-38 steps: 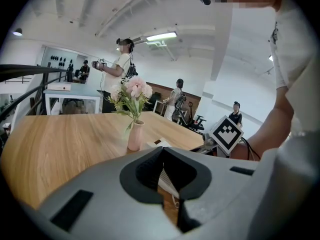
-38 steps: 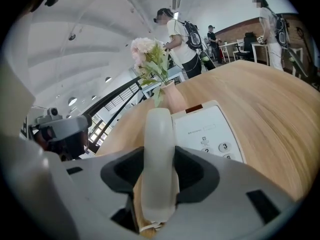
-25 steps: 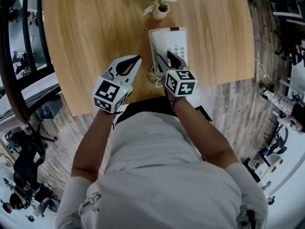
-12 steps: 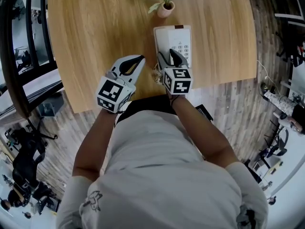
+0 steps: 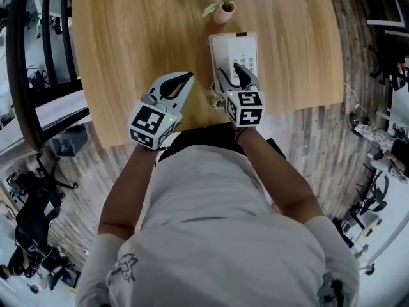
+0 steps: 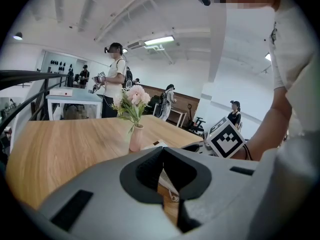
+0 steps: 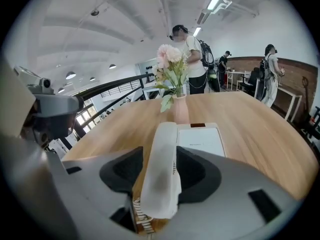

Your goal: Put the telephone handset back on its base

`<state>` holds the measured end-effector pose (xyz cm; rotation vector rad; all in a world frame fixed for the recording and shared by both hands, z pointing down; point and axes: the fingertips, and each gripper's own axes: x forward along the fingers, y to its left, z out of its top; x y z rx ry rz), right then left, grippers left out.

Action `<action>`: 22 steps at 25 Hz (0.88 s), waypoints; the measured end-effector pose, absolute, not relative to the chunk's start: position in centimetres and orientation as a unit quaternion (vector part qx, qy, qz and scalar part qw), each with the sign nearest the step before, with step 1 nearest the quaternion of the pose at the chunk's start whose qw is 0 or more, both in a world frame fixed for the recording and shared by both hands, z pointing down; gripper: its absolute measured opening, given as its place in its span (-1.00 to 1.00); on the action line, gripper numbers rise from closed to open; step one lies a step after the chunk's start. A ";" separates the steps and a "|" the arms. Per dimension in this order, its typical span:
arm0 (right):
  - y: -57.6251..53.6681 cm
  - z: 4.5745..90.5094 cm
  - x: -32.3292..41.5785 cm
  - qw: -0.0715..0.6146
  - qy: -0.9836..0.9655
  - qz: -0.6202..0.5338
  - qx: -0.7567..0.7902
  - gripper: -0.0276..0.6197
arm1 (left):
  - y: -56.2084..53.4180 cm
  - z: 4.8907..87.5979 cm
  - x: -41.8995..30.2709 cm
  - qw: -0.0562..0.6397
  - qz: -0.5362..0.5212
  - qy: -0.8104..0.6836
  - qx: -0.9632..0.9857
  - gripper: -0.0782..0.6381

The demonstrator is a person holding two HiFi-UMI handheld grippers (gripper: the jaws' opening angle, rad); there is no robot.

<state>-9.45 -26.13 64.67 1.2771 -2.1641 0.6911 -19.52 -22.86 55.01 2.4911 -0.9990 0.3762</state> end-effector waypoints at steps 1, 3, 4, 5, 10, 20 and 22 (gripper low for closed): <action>-25.9 64.1 -9.4 0.264 -0.805 0.250 0.469 -0.24 | -22.7 54.5 -19.6 0.210 0.132 -0.361 0.899 -0.76; -25.5 63.0 -9.7 0.266 -0.816 0.244 0.452 -0.27 | -22.6 53.4 -20.0 0.201 0.127 -0.363 0.901 -0.76; -25.3 62.6 -9.8 0.267 -0.821 0.243 0.442 -0.27 | -22.5 52.9 -20.1 0.196 0.125 -0.365 0.902 -0.76; -25.0 62.2 -9.8 0.267 -0.826 0.241 0.434 -0.30 | -22.5 52.5 -20.2 0.192 0.124 -0.366 0.902 -0.76; -24.5 59.0 -9.3 0.248 -0.847 0.227 0.413 -0.35 | -22.2 50.5 -20.3 0.172 0.115 -0.362 0.909 -0.76; -22.2 49.2 -11.1 0.185 -0.916 0.182 0.305 -0.72 | -20.7 43.2 -20.4 0.129 0.073 -0.357 0.922 -0.76; -21.5 47.7 -11.2 0.186 -0.923 0.164 0.293 -0.78 | -20.2 41.8 -20.6 0.122 0.066 -0.355 0.924 -0.76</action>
